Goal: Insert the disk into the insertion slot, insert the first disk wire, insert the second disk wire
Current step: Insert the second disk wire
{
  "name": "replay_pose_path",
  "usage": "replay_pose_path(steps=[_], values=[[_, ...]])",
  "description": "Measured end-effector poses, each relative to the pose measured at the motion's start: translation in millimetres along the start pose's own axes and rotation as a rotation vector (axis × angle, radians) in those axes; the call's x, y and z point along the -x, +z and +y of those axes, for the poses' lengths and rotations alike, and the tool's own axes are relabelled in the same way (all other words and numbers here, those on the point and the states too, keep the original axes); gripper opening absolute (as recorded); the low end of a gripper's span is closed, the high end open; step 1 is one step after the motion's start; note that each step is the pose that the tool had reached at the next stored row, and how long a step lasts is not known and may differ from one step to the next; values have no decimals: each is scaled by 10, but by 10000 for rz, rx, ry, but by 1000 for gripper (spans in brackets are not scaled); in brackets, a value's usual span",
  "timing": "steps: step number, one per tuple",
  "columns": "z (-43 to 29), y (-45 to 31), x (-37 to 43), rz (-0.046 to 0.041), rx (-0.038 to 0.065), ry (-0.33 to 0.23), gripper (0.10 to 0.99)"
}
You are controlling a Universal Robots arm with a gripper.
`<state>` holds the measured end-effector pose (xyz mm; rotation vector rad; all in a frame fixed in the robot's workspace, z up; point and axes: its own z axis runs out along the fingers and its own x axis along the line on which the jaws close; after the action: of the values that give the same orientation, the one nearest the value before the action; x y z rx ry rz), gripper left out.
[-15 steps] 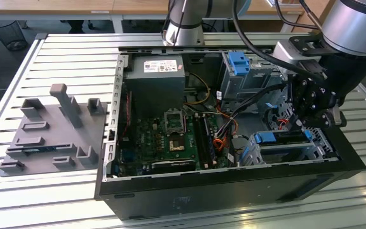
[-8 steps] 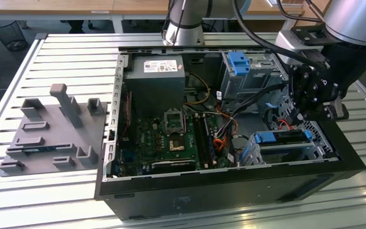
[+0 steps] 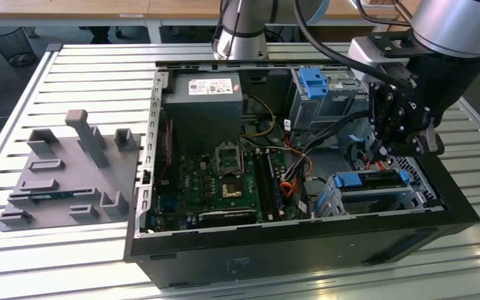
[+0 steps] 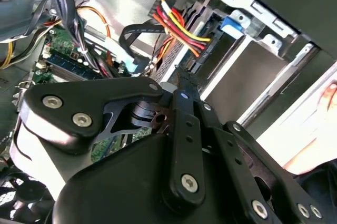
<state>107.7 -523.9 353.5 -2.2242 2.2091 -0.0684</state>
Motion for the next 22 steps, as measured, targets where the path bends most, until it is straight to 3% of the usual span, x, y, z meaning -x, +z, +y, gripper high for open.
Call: replay_pose_path(steps=[3,7,17,22], values=[[39,-1,12,-93,0,4,106],[85,-6,43,-149,-1,5,106],[117,-39,168,-171,13,5,106],[129,-52,189,-161,15,6,106]])
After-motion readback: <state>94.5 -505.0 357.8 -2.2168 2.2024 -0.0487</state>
